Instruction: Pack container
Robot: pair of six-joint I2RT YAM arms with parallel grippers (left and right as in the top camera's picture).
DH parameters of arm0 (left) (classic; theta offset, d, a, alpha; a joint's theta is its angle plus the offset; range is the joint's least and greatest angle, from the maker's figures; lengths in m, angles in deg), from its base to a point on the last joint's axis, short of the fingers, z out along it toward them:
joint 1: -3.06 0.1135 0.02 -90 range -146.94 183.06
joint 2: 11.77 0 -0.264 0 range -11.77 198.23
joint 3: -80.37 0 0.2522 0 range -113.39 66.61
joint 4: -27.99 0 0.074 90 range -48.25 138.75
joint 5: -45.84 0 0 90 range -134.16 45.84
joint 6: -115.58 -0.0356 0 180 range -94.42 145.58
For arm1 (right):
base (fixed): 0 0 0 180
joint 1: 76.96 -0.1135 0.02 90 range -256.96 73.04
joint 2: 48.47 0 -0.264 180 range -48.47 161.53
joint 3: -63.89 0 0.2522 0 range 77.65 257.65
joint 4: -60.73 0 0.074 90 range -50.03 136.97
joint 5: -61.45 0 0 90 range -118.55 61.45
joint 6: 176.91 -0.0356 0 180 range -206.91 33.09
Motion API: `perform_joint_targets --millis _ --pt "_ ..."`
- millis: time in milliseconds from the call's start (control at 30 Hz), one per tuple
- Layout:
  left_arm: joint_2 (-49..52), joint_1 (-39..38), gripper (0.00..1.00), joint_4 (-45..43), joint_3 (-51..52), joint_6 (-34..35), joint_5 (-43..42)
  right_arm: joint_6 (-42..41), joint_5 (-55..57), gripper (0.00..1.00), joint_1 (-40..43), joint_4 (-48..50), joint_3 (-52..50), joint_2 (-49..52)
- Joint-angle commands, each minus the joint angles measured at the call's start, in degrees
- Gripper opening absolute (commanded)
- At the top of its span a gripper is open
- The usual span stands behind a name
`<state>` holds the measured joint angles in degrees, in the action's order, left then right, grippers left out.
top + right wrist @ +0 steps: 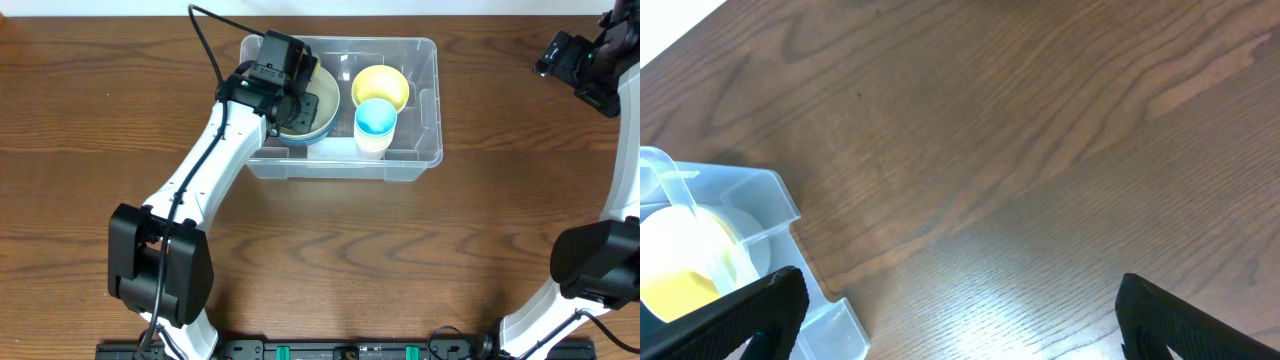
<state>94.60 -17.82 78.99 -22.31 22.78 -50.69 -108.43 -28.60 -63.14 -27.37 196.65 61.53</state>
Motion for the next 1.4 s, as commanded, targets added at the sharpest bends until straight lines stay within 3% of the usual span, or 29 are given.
perform_joint_targets --millis 0,200,333,367,467,500,867,1033,1167,1367 --pt "-1.6 -0.3 0.41 -0.1 -0.5 0.5 -0.7 -0.7 0.2 0.99 0.4 -0.1 0.9 -0.2" --pt "-2.7 -0.5 0.43 0.1 -0.6 0.6 -0.8 -0.7 0.2 0.99 0.4 -0.1 0.9 -0.2" --pt "-7.8 -0.4 0.57 0.0 -0.7 1.6 -0.7 -0.7 0.2 0.99 0.4 -0.1 0.9 -0.2" --pt "-9.8 -0.4 0.61 0.0 -0.7 1.6 -0.7 -0.7 0.2 0.99 0.4 -0.1 0.9 -0.2" --pt "-16.9 -0.4 0.94 0.3 -0.7 1.6 -0.7 -0.7 0.3 0.99 0.4 -0.1 0.9 -0.2" --pt "-19.1 -0.4 0.99 0.5 -0.7 1.6 -0.7 -0.7 0.2 0.99 0.4 -0.1 0.9 -0.2" --pt "-41.4 -0.4 0.98 9.2 -0.7 1.1 0.3 -0.7 0.2 0.99 0.4 -0.1 0.9 -0.2" --pt "-49.4 -0.4 0.98 25.7 -0.7 1.0 8.2 -0.7 0.2 0.99 0.4 -0.1 0.9 -0.2" --pt "-56.0 -0.4 0.98 40.3 -0.7 1.4 9.8 -0.7 0.2 0.99 0.4 -0.1 0.9 -0.2" --pt "-65.3 -0.4 0.98 48.9 -0.7 5.7 9.8 -0.7 0.2 0.99 0.4 -0.1 0.9 -0.2"
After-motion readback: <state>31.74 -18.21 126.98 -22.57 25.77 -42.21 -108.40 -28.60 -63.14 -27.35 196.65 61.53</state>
